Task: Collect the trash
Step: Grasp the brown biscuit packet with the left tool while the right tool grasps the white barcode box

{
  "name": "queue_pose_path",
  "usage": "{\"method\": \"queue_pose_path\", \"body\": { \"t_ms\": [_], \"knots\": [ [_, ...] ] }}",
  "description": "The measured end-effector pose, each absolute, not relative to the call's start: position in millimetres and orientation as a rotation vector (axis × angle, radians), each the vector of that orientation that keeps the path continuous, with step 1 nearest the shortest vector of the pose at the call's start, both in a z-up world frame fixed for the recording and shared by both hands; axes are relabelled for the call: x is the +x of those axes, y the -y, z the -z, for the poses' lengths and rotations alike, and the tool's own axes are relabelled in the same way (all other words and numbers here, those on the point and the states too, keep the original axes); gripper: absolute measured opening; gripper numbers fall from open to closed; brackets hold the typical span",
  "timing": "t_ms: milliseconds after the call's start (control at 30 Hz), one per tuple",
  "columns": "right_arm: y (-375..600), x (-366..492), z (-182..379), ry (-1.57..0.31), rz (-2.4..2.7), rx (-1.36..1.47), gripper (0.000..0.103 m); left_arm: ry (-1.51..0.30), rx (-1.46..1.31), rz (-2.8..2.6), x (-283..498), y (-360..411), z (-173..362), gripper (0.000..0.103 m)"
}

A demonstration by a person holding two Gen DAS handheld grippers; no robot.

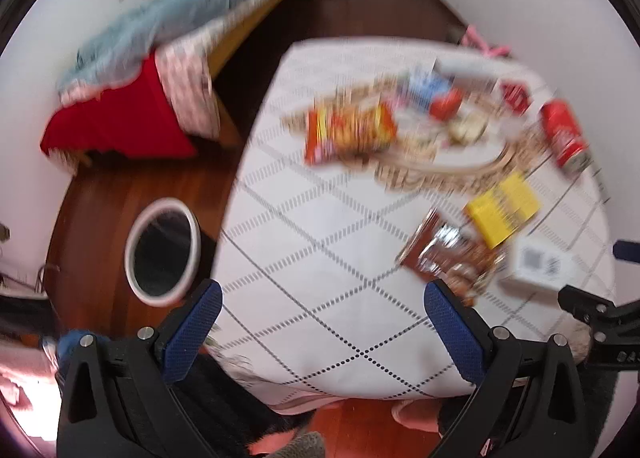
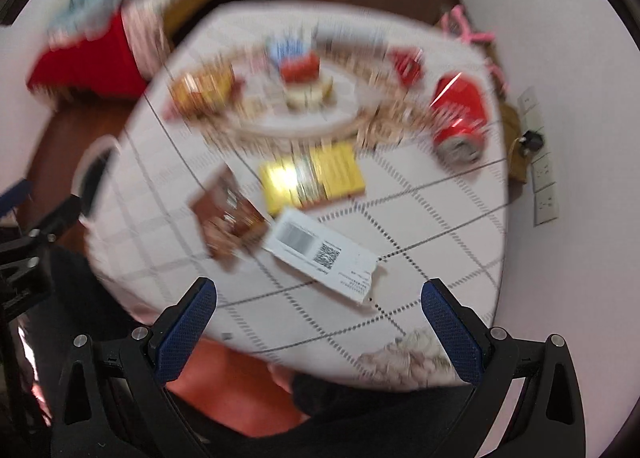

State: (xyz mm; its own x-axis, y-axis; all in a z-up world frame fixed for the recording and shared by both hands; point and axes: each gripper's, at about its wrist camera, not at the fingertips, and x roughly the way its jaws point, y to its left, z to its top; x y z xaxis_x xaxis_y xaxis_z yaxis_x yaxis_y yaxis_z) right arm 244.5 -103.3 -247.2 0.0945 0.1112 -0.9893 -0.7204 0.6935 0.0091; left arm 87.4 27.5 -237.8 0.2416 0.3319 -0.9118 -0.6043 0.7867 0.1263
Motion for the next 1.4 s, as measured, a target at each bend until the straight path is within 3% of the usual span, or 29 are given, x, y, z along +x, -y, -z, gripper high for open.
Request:
{"method": "queue_pose_path", "body": {
  "t_ms": [233,300,467,633,700,733,867,1033,1100,1133,1200,1300,1333,1367,1400],
  "knots": [
    [82,262,327,-1.373,-0.656,-0.743,0.1,-1.235,-0.358,-0.64,88,-27,289,0.103],
    [86,265,334,-1.4,-0.664,-0.705,0.077,-1.24,-0.355,-0.621,91,-23,294,0.103],
    [122,279,342,-1.464,-0.544,-0.463,0.067,-1.221,-0.302,-0.51,103,-14,288,0.103],
    [181,295,351,-1.503,-0.385,-0.173,0.068,-1.225,-0.289,-0.326,131,-7,283,0.103],
    [194,297,359,-1.533,-0.406,-0.104,0.081,-1.254,-0.248,-0.239,148,0,289,0.103],
    [198,298,361,-1.535,-0.414,-0.086,0.082,-1.271,-0.217,-0.2,156,2,294,0.103],
    [203,301,374,-1.495,-0.432,-0.13,0.082,-1.34,-0.136,-0.124,179,9,311,0.103],
    [186,298,346,-1.445,-0.428,-0.23,0.082,-1.348,-0.119,-0.088,188,16,320,0.101],
    [177,295,342,-1.429,-0.423,-0.274,0.081,-1.339,-0.122,-0.085,188,18,318,0.082],
    [175,295,342,-1.42,-0.42,-0.286,0.079,-1.337,-0.123,-0.095,187,19,317,0.079],
    [172,293,341,-1.392,-0.395,-0.332,0.065,-1.35,-0.134,-0.099,188,22,314,0.07],
    [172,287,338,-1.379,-0.387,-0.325,0.057,-1.328,-0.159,-0.126,190,31,309,0.048],
    [171,282,338,-1.377,-0.385,-0.319,0.056,-1.328,-0.156,-0.144,188,32,306,0.027],
    [170,277,337,-1.374,-0.385,-0.308,0.055,-1.331,-0.158,-0.152,184,32,304,0.02],
    [171,276,336,-1.372,-0.386,-0.293,0.055,-1.326,-0.166,-0.161,182,33,301,0.02]
  ]
}}
